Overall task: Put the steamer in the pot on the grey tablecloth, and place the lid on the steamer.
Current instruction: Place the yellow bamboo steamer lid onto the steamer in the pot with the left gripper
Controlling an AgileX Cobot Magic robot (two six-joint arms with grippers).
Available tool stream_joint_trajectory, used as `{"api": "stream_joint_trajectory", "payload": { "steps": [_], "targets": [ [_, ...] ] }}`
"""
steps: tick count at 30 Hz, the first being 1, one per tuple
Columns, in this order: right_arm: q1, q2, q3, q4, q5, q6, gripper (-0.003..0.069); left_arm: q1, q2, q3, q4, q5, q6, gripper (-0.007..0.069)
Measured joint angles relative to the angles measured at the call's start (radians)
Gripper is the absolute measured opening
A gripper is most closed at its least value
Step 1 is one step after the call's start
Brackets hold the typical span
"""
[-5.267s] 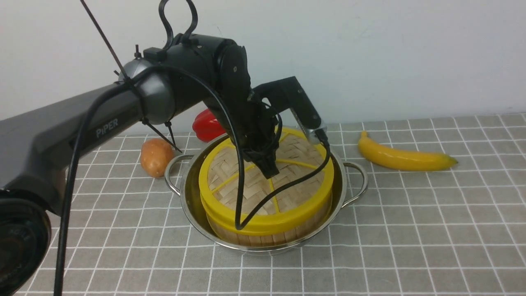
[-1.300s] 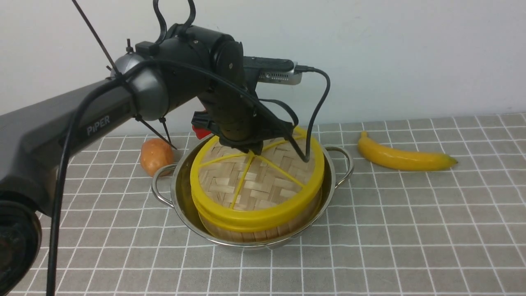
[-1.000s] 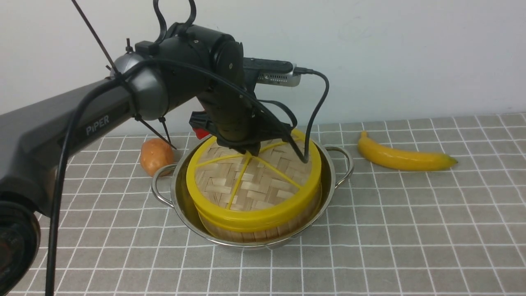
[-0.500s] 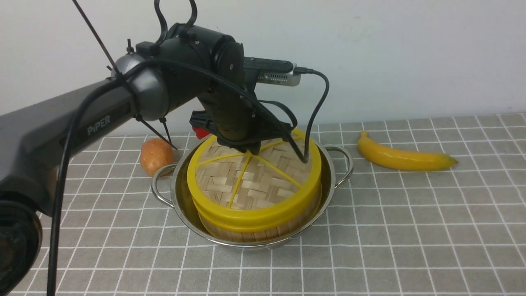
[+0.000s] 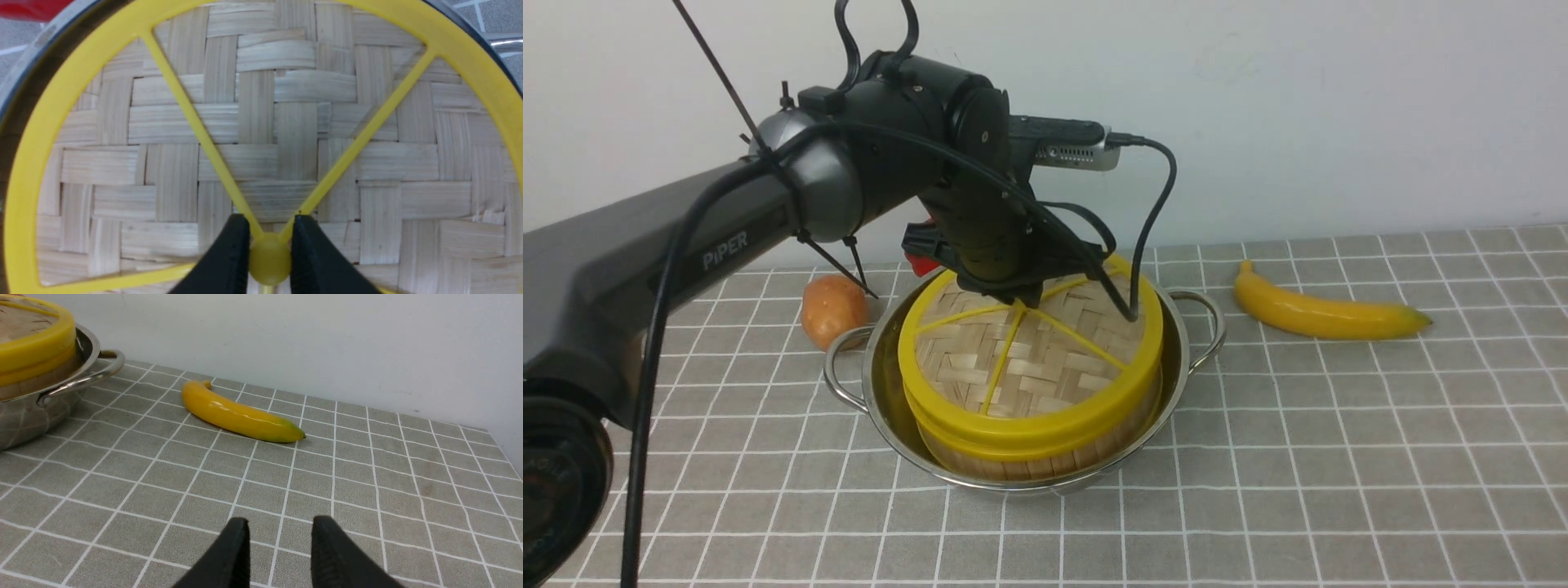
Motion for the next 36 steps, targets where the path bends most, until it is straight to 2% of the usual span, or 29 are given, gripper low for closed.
{"api": "stream_joint_trajectory", "payload": {
  "steps": [12,36],
  "targets": [
    [0.0,0.0,0.0,0.0,0.0,0.0,0.024,0.0,0.0,0.001,0.04,0.015,-0.058,0.0123],
    [0.0,0.0,0.0,0.0,0.0,0.0,0.024,0.0,0.019,0.0,-0.001,0.002,-0.048,0.0123]
  ]
}}
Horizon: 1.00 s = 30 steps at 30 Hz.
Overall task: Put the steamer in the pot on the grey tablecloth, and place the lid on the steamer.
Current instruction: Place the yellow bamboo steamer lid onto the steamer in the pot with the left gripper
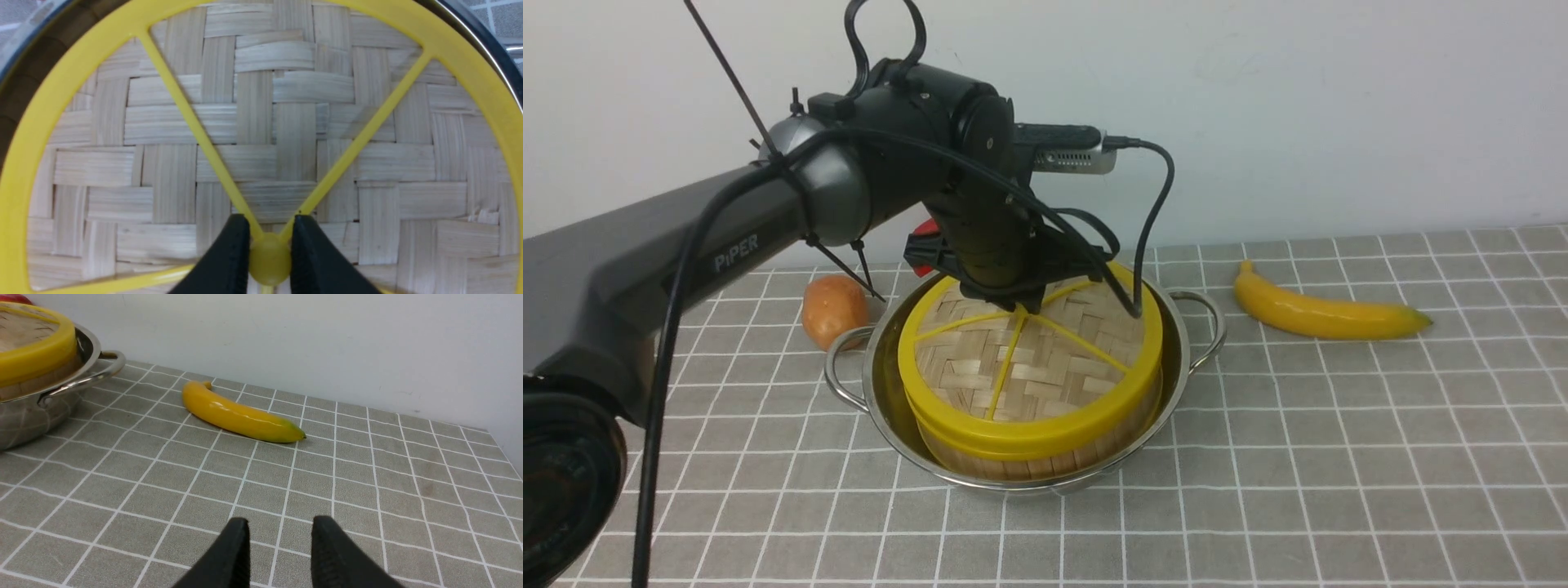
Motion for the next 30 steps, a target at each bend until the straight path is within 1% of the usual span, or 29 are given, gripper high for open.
{"api": "stream_joint_trajectory", "payload": {
  "steps": [6,14,30],
  "targets": [
    [0.0,0.0,0.0,0.0,0.0,0.0,0.024,0.0,0.0,0.0,0.001,0.003,-0.047,0.0123],
    [0.0,0.0,0.0,0.0,0.0,0.0,0.024,0.0,0.0,0.0,0.001,0.003,-0.07,0.0123],
    [0.0,0.0,0.0,0.0,0.0,0.0,0.024,0.0,-0.008,0.0,0.016,0.008,-0.08,0.0123]
  ]
}}
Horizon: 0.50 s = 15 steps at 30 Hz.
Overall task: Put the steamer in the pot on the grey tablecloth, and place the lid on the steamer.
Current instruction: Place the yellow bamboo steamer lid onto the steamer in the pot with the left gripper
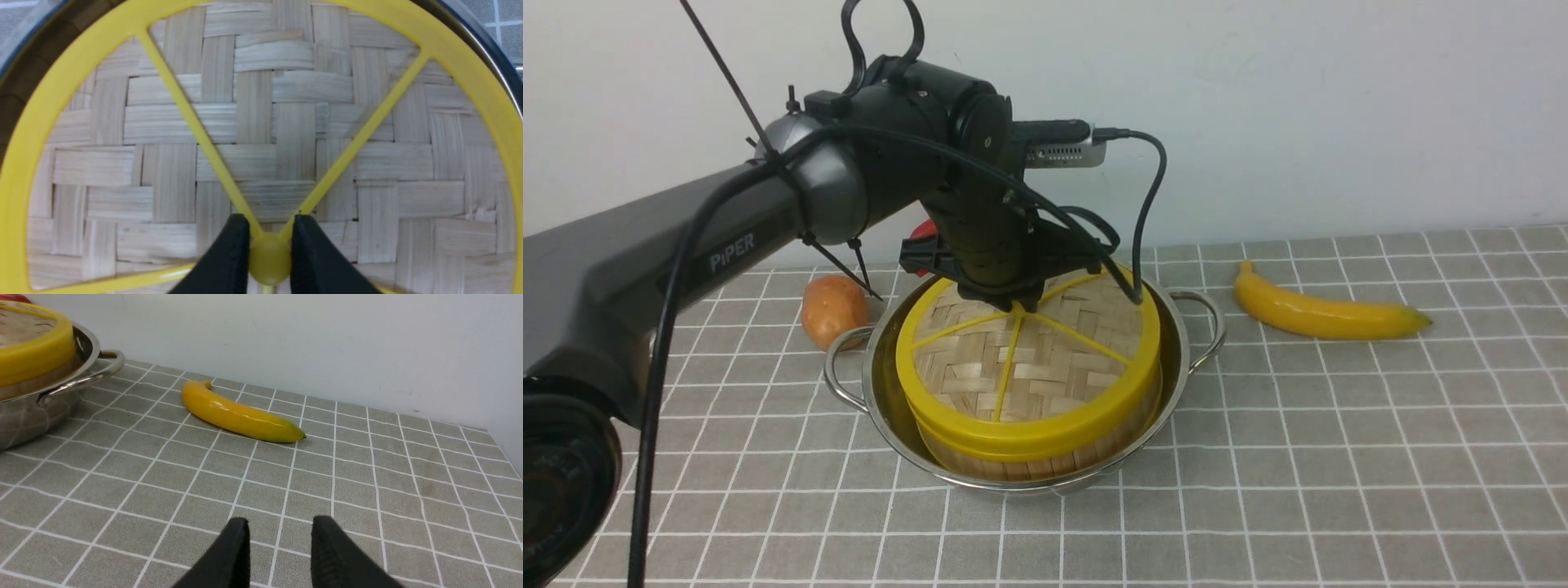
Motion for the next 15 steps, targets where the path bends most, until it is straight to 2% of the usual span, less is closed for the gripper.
{"api": "stream_joint_trajectory", "payload": {
  "steps": [15],
  "targets": [
    [0.0,0.0,0.0,0.0,0.0,0.0,0.024,0.0,0.0,0.001,0.016,0.01,-0.001,0.0123]
  ]
}}
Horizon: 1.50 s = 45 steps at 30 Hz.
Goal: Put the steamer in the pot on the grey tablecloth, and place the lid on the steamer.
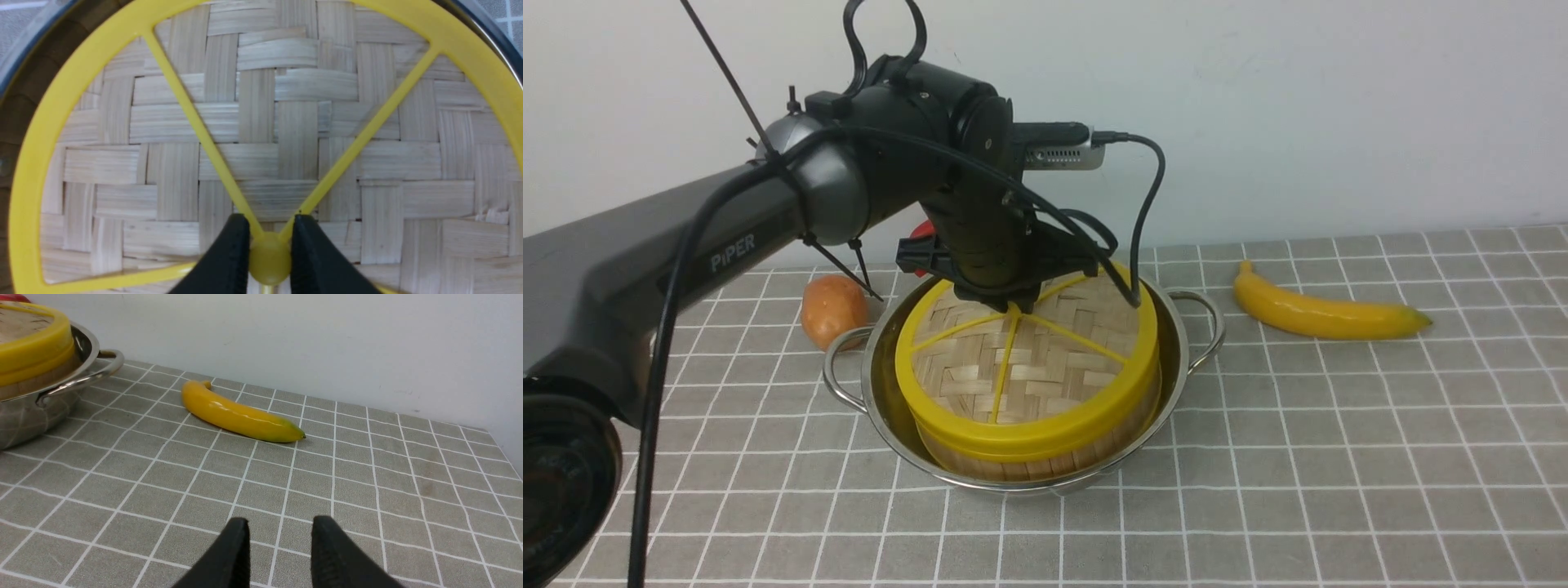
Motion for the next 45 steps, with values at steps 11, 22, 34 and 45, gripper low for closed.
{"api": "stream_joint_trajectory", "payload": {
  "steps": [11,22,34,45],
  "targets": [
    [0.0,0.0,0.0,0.0,0.0,0.0,0.024,0.0,0.002,0.0,0.002,-0.002,0.001,0.0123],
    [0.0,0.0,0.0,0.0,0.0,0.0,0.024,0.0,0.008,-0.001,0.001,0.0,0.005,0.0123],
    [0.0,0.0,0.0,0.0,0.0,0.0,0.024,0.0,0.004,-0.001,-0.059,0.021,0.072,0.0482],
    [0.0,0.0,0.0,0.0,0.0,0.0,0.024,0.0,-0.177,0.0,-0.066,0.028,0.083,0.064]
  ]
}}
